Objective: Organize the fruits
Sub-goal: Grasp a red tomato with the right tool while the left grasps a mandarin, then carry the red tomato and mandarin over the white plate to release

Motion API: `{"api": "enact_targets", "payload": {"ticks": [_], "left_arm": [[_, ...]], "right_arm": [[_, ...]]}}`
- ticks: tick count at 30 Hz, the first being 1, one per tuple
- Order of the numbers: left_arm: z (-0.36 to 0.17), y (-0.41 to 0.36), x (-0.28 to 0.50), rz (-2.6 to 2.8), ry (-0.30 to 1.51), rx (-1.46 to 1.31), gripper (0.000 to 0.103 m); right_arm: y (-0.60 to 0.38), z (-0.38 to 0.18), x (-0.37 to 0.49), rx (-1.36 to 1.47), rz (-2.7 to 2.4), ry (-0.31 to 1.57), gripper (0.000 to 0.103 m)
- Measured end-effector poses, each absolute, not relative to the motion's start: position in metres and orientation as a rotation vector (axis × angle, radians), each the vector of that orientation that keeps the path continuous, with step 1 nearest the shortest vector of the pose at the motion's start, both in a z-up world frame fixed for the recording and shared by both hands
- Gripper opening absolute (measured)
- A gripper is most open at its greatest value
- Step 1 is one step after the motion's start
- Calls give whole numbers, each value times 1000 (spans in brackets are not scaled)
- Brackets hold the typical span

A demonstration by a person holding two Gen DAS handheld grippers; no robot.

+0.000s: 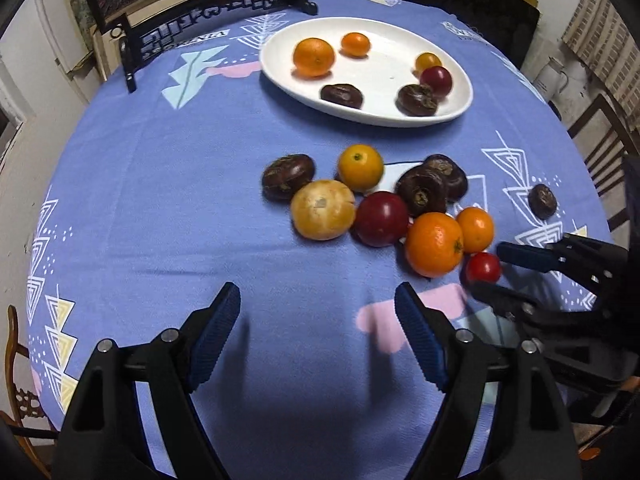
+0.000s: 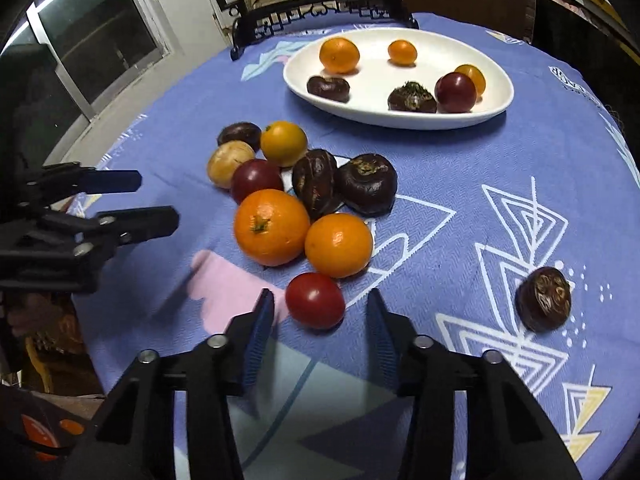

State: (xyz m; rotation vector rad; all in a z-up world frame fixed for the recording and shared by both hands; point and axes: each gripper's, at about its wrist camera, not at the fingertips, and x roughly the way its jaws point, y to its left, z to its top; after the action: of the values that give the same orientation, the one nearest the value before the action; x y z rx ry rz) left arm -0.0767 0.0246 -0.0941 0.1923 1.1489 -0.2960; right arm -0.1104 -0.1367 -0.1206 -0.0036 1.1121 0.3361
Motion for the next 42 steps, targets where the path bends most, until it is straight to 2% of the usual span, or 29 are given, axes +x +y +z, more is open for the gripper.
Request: {"api": "enact_targets", "payload": {"ticks": [1,13,16,22,23,24,25,42], "left_arm": [[-94,20,-77,-310,1151,197,77],[-106,-37,-73,-439,1161,254,76],[-113,-46,-66,-436,1186,227,64],[-120,-52,-57,-384,1190,220,58],[-119,-52,-56,-387,1191,220,54],[-118,-52,-57,-402,1196,215,44],[-117,-52,-58,-417,1202,212,43],[-100,-58,-80,-456,1167,308,43]], "right_arm": [[-136,-123,-108,-2,348,1117,30],[-176,-111,-120,70,270,1099,30],[-177,-111,-120,66,263,1095,30],[-179,-111,-120,55,257,1094,30],[-179,-111,-119,53,250,1096,30],[-181,-111,-119,47,235,1095,30],[-181,-111,-118,38,221,1094,30],[-208,-73,-107,-22,-40,973,30]]}}
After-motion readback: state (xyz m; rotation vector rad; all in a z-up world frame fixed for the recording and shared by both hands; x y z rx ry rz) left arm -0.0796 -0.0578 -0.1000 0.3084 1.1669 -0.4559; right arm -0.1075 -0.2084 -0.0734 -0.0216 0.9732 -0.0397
